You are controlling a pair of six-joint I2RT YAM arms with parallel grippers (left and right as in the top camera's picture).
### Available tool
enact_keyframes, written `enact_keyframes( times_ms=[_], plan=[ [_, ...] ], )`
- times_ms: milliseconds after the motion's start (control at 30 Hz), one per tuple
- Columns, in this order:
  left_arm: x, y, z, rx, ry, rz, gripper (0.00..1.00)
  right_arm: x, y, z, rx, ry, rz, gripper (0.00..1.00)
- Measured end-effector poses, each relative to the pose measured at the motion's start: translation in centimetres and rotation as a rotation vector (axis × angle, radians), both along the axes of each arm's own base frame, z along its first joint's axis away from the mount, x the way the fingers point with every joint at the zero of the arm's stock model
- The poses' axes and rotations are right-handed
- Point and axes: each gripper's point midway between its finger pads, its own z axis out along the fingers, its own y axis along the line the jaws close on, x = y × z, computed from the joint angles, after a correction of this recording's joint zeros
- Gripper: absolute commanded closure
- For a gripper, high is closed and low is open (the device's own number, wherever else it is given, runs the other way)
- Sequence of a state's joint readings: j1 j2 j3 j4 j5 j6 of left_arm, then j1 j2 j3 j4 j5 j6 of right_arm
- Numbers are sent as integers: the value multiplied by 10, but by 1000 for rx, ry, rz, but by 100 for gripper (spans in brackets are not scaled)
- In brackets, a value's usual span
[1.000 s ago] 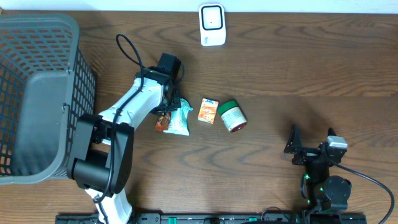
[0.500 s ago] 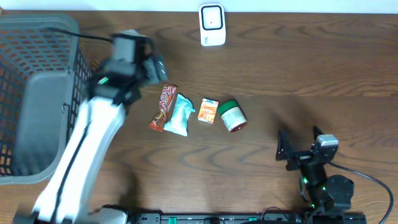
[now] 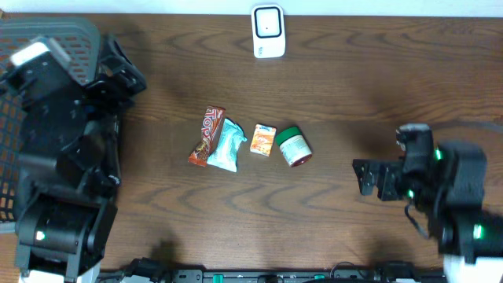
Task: Scan the item barcode
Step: 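Carry the bar past the scanner and drop it beside the wipes, then reach the right gripper down onto the green-lidded jar and grasp it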
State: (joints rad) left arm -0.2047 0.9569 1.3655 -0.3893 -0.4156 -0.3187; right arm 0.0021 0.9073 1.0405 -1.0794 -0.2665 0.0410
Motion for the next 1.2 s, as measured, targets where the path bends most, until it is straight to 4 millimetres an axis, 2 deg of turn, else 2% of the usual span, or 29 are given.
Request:
enact_keyframes(
  times_ms=[100, 167, 300, 333, 433, 533, 633, 767, 933, 1067, 1200],
  plan=[
    [-5, 4, 25, 3, -101, 19, 2, 9, 4, -4, -33, 161, 37, 1],
    [-7, 6, 40, 30, -152, 27, 2, 23, 9, -9, -41, 214, 61, 1],
    [-13, 8, 53, 144, -168, 42, 2, 54, 24, -36, 16, 283, 106, 1],
    [-13, 8, 53, 180, -159, 44, 2, 63, 33, -48, 50, 309, 147, 1],
    [-14, 9, 45, 271, -96, 45, 2, 75, 50, -60, 74, 311, 214, 1],
    [-14, 8, 32, 345, -21, 36, 2, 83, 67, -63, 42, 270, 262, 1],
    [-13, 8, 30, 384, -5, 35, 2, 83, 79, -65, -51, 244, 293, 1],
    [-14, 8, 31, 405, -2, 35, 2, 87, 84, -66, -159, 206, 298, 1],
    [-17, 9, 33, 409, -5, 36, 2, 94, 79, -62, -212, 183, 269, 1],
    [-24, 11, 36, 408, -18, 40, 2, 110, 81, -51, -220, 158, 258, 1],
    [-31, 12, 40, 405, -30, 42, 2, 123, 90, -56, -226, 191, 275, 1]
  ],
)
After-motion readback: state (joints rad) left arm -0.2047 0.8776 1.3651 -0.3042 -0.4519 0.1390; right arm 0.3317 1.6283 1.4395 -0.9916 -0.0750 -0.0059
